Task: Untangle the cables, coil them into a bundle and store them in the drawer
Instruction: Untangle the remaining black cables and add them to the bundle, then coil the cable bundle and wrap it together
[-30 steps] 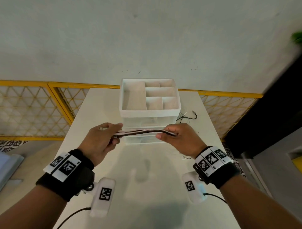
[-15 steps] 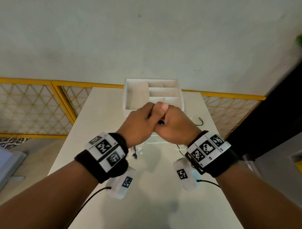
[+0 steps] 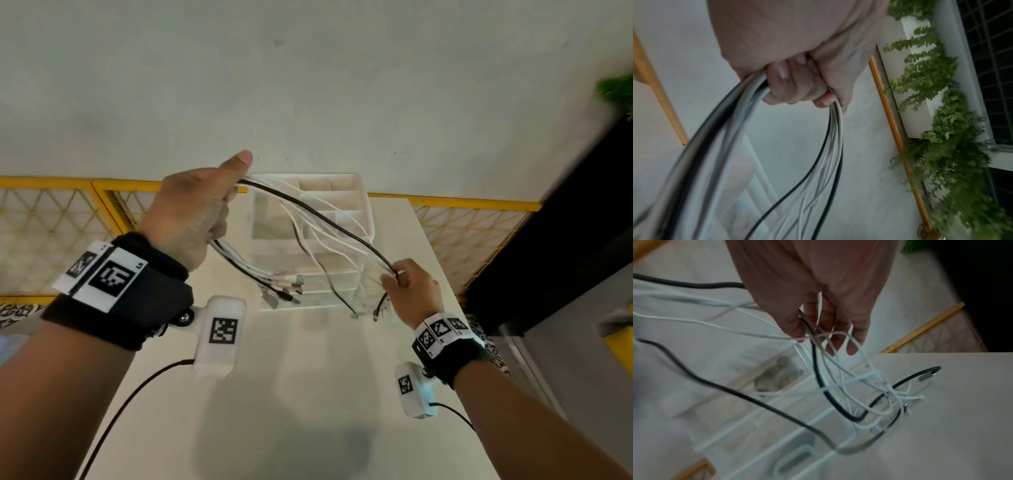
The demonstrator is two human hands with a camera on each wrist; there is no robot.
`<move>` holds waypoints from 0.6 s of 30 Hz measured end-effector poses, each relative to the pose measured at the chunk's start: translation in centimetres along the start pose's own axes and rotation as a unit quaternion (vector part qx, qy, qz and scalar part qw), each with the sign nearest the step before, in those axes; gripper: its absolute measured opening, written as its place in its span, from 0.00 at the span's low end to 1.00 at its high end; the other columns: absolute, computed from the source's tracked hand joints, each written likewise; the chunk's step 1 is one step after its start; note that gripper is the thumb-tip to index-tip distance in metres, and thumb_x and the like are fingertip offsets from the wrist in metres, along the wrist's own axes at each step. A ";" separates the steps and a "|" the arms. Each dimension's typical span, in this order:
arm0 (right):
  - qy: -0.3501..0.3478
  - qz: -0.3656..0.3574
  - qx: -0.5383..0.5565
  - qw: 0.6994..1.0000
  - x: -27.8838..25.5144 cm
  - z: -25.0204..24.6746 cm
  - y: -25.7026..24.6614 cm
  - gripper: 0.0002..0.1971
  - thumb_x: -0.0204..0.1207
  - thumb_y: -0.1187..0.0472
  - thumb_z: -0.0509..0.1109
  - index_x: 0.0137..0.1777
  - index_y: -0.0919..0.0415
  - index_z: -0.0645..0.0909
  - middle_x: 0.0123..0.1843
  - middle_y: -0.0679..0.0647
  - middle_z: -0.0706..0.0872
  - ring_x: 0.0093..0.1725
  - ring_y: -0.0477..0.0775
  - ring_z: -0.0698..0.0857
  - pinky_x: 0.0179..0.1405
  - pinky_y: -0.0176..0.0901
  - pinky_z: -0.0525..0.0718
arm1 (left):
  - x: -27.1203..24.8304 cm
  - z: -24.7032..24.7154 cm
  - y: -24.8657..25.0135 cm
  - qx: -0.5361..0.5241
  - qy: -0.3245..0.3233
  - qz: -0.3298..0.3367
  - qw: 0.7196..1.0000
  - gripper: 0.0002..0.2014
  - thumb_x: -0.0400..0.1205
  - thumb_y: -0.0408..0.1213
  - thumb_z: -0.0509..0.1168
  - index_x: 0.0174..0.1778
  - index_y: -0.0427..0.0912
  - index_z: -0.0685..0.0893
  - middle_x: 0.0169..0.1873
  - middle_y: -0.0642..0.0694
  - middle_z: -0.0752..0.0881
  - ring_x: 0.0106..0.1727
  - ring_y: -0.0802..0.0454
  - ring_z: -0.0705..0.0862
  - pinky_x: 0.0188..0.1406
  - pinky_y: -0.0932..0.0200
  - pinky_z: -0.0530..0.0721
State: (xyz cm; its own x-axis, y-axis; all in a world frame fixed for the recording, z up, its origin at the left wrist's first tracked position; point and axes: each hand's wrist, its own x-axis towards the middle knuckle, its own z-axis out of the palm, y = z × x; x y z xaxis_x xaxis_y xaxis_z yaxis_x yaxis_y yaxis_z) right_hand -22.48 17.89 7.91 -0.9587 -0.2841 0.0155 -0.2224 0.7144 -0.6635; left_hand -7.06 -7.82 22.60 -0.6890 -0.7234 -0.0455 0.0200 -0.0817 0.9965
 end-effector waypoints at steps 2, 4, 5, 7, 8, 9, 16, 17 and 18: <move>-0.049 0.024 -0.066 0.996 0.3 0.7 1.1 0.11 0.79 0.54 0.68 0.36 0.54 0.75 0.31 0.48 0.78 0.44 0.61 0.77 0.39 0.44 0.69 | 0.3 -0.5 0.1 -0.013 0.015 0.003 1.000 0.22 0.74 0.55 0.75 0.26 0.49 0.71 0.25 0.48 0.66 0.14 0.56 0.56 0.15 0.66 0.55; -0.067 0.039 -0.107 0.991 0.6 0.9 2.0 0.16 0.77 0.53 0.71 0.30 0.53 0.74 0.33 0.50 0.81 0.46 0.63 0.80 0.40 0.43 0.72 | 0.5 -0.9 0.0 -0.039 0.029 -0.001 0.999 0.23 0.75 0.55 0.74 0.25 0.49 0.71 0.23 0.48 0.63 0.14 0.55 0.55 0.15 0.66 0.55; -0.072 0.047 -0.119 0.989 0.7 0.9 2.6 0.13 0.76 0.52 0.74 0.31 0.53 0.78 0.38 0.53 0.85 0.49 0.64 0.83 0.44 0.43 0.76 | 0.6 -1.2 0.1 -0.056 0.037 -0.005 0.998 0.23 0.76 0.55 0.74 0.24 0.49 0.71 0.20 0.49 0.62 0.14 0.55 0.55 0.15 0.65 0.55; -0.083 0.083 -0.138 0.983 0.6 0.9 3.8 0.11 0.76 0.49 0.75 0.43 0.56 0.88 0.48 0.59 0.88 0.56 0.66 0.86 0.51 0.45 0.79 | 0.8 -1.7 0.1 -0.079 0.052 -0.012 0.995 0.22 0.76 0.54 0.74 0.25 0.49 0.72 0.17 0.52 0.63 0.14 0.55 0.55 0.16 0.65 0.55; -0.087 0.105 -0.143 0.980 0.6 0.9 4.2 0.12 0.76 0.46 0.75 0.47 0.55 0.90 0.49 0.60 0.86 0.59 0.67 0.85 0.52 0.46 0.78 | 0.9 -2.0 0.0 -0.082 0.056 -0.013 0.995 0.22 0.76 0.55 0.73 0.26 0.49 0.72 0.15 0.53 0.63 0.13 0.55 0.55 0.15 0.65 0.55; -0.077 0.121 -0.133 0.981 0.6 0.9 4.4 0.13 0.75 0.44 0.74 0.49 0.52 0.90 0.49 0.59 0.82 0.59 0.67 0.84 0.52 0.46 0.77 | 1.1 -2.2 -0.2 -0.080 0.060 -0.013 0.995 0.22 0.76 0.55 0.73 0.25 0.49 0.71 0.14 0.53 0.62 0.13 0.55 0.55 0.15 0.66 0.55; 0.142 0.010 0.020 0.990 2.2 -3.5 0.1 0.08 0.82 0.52 0.71 0.40 0.48 0.84 0.29 0.48 0.79 0.39 0.59 0.79 0.38 0.42 0.69 | 1.8 -3.2 -2.7 -0.017 0.123 -0.038 0.991 0.24 0.76 0.55 0.73 0.24 0.48 0.69 0.17 0.49 0.63 0.14 0.53 0.56 0.15 0.67 0.57; 0.160 0.005 0.032 0.987 2.3 -4.3 -0.3 0.03 0.82 0.52 0.70 0.50 0.46 0.86 0.29 0.46 0.80 0.40 0.57 0.80 0.42 0.41 0.70 | 1.8 -3.5 -2.8 -0.015 0.136 -0.036 0.990 0.24 0.76 0.55 0.73 0.24 0.47 0.69 0.19 0.49 0.63 0.15 0.53 0.56 0.16 0.66 0.57; 0.168 0.011 0.027 0.985 2.6 -4.6 -0.1 0.09 0.81 0.51 0.70 0.60 0.45 0.86 0.30 0.46 0.82 0.43 0.58 0.82 0.45 0.42 0.72 | 1.8 -3.8 -2.8 -0.017 0.150 -0.031 0.988 0.23 0.76 0.56 0.73 0.25 0.47 0.70 0.20 0.48 0.63 0.15 0.53 0.57 0.16 0.66 0.58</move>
State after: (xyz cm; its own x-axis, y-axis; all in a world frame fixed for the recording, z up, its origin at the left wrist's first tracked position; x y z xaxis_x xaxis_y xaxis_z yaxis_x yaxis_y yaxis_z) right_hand -25.80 20.05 11.45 -0.9695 -0.0348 0.2426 -0.2008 0.6800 -0.7051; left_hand -5.65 -11.48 19.49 -0.4447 -0.8861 -0.1307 0.0124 -0.1520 0.9883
